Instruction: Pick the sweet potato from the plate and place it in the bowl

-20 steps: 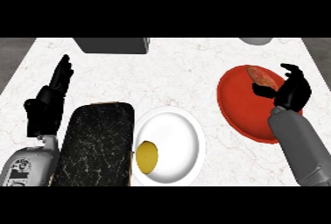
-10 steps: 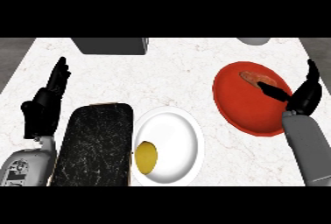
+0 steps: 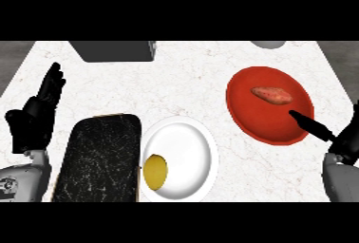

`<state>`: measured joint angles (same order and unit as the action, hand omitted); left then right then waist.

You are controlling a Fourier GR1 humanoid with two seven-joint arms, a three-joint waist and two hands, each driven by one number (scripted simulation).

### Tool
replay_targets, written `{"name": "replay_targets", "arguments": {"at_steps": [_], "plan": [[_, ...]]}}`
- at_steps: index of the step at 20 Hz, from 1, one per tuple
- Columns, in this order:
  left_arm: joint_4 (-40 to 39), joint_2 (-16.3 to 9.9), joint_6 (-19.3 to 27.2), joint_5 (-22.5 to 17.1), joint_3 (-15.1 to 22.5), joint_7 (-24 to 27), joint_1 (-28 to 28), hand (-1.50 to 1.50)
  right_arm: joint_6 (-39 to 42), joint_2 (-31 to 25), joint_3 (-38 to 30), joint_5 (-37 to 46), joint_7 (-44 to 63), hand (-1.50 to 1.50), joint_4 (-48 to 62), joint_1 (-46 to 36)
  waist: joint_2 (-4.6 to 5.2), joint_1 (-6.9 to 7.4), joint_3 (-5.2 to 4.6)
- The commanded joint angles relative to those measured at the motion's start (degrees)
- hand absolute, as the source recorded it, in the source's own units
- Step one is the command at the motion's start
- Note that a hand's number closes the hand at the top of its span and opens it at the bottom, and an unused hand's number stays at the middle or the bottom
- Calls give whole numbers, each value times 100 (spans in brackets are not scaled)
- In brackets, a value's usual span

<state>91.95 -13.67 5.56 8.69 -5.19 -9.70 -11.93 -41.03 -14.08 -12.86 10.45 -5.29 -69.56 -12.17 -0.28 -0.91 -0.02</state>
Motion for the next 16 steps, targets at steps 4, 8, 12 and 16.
{"name": "replay_targets", "arguments": {"at_steps": [4,8,12,16], "plan": [[168,73,-85,-26,49,136,348,0,652,521,389,-500,-498,-150,-2317,2229,-13,-24,-3],[40,234,96,238,181,9,55,0,1157,504,237,-863,-989,-150,-2775,2912,17,25,2],[431,99,-172,89,70,-402,29,0,1161,720,447,-614,-742,-150,-3278,3229,19,66,2],[227,197,-108,160,13,-31,187,0,1314,1099,518,-675,-1525,-150,-3271,3767,21,58,2]]}}
